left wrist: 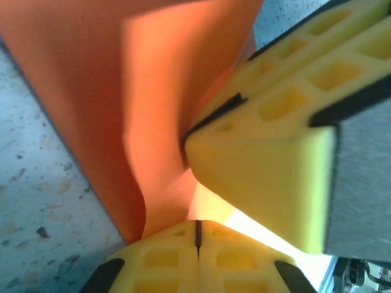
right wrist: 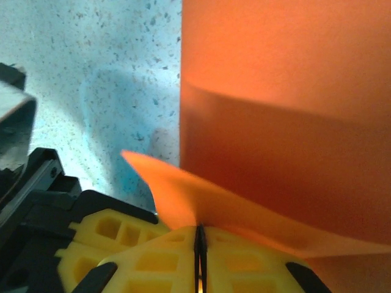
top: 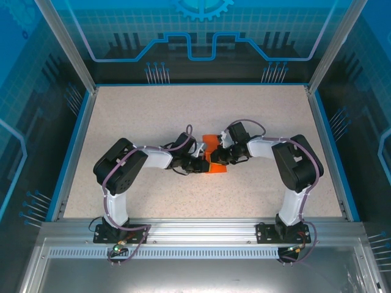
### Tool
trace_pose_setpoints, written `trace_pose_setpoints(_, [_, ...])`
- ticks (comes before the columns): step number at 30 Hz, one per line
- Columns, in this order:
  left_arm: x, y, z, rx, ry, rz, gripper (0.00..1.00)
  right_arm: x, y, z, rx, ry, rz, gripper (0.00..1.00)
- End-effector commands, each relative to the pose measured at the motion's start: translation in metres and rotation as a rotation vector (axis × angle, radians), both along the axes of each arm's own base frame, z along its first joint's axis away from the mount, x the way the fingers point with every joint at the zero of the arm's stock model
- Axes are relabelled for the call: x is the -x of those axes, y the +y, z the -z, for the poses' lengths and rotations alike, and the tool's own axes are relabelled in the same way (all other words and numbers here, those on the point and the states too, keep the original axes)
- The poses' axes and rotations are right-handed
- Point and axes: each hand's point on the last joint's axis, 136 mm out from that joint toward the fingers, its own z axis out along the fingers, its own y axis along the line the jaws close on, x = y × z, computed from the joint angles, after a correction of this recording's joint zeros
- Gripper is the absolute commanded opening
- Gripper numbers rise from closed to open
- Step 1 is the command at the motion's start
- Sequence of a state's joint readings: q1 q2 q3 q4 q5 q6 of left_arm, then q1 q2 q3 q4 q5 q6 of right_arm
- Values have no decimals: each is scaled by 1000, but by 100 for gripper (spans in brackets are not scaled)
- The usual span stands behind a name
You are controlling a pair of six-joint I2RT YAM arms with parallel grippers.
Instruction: Fold a paper plane with a square sheet of paper (fold left side to right side)
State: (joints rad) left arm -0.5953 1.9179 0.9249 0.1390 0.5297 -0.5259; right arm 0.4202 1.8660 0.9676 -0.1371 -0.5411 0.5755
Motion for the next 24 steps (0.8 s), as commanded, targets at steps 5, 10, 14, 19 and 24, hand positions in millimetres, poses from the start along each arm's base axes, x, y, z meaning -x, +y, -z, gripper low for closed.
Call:
trace_pose_setpoints(5, [9,13,28,-69,86,-18,0,1,-11,23,127,5,-24,11])
trace_pose_setpoints(10, [10,16,31,-69,101,-22,0,-4,-24,30,192,-17,-20,11])
trace_pose_setpoints(14, [10,17,34,-72,109,-25,0,-12,-31,30,192,-34,-5,12])
trace_pose_setpoints(19, [11,19,36,-76,115,-26,0,-23,-39,26,188,-55,19,12])
trace_pose_setpoints(24, [11,19,36,-76,115,-24,0,-33,-51,25,187,-62,49,12])
